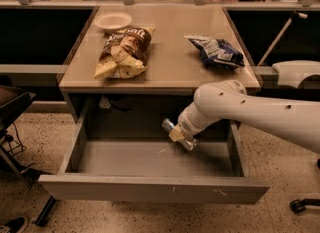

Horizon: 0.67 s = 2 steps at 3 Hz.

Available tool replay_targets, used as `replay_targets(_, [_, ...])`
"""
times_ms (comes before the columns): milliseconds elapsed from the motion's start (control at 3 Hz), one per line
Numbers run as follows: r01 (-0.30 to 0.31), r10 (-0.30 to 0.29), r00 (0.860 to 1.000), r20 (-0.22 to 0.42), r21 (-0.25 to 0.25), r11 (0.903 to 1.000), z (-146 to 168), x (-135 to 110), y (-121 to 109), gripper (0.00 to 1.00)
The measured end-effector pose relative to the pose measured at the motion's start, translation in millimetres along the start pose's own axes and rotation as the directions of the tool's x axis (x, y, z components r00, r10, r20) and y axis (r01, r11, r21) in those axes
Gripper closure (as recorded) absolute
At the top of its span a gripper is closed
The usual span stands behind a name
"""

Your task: Place redbull can into top drawer

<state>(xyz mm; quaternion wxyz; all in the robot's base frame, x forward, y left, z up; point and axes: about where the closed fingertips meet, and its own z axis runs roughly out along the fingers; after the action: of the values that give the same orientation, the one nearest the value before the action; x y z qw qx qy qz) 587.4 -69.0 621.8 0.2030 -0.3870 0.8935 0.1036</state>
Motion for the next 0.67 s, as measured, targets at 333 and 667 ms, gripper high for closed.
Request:
replay_targets(333, [0.000, 0.000, 1.000, 0.000, 0.000, 1.0000, 0.0, 0.0, 0.0, 1.00])
replay_targets(667, [0.005, -0.005, 1.000, -0.024, 0.003, 1.0000, -2.0, 9.3, 7.3, 1.00])
